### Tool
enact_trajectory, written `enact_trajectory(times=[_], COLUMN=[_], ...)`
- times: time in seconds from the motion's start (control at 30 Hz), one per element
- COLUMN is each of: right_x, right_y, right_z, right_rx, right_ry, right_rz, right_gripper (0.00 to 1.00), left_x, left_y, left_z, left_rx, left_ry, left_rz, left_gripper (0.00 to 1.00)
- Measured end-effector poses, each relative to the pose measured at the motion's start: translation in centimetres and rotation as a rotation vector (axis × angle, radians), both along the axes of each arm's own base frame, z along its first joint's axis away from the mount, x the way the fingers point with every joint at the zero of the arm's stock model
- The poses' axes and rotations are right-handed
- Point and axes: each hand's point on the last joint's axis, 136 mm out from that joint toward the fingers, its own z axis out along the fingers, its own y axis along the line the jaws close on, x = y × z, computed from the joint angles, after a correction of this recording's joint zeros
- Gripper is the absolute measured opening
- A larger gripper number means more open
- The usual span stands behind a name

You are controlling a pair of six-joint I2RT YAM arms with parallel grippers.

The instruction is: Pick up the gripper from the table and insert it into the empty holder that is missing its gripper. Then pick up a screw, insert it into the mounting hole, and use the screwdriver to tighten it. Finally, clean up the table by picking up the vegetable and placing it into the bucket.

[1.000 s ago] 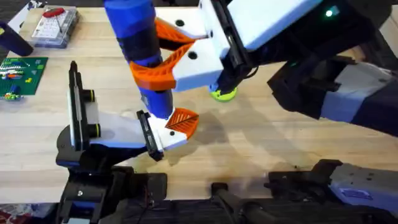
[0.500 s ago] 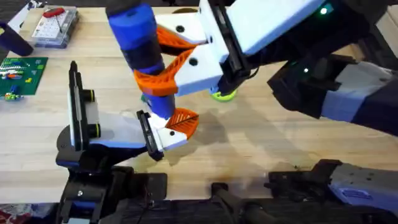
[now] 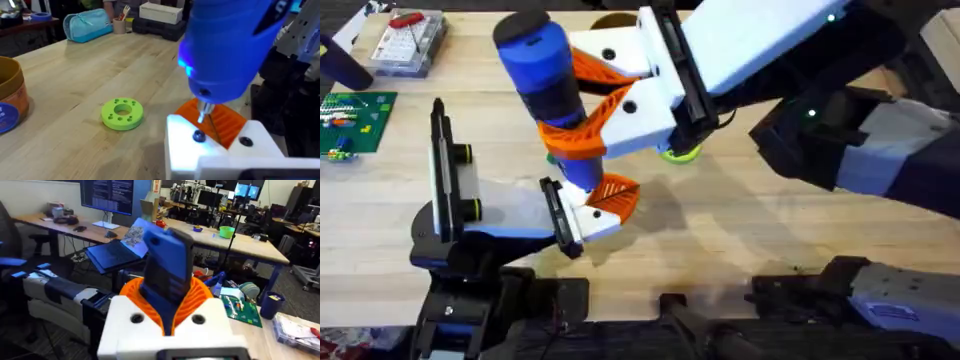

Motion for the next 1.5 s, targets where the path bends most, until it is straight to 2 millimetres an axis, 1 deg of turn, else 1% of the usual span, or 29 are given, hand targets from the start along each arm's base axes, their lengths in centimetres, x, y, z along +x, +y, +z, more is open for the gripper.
enact_trajectory(times=[0.87,1.13,1.5], right_x=[-0.53,-0.47,-0.46], right_y=[0.22,0.55,0.56], right_z=[0.1,-0.38,-0.4], right_rx=[0.009,0.003,0.003], right_ry=[-0.019,-0.019,-0.019], right_rz=[0.013,0.016,0.016], right_gripper=[0.051,0.052,0.052], left_x=[0.03,0.04,0.04], left_y=[0.01,0.02,0.02], left_z=[0.0,0.0,0.0], left_rx=[0.0,0.0,0.0], left_ry=[0.0,0.0,0.0], left_rz=[0.002,0.003,0.003], left_gripper=[0.012,0.012,0.012])
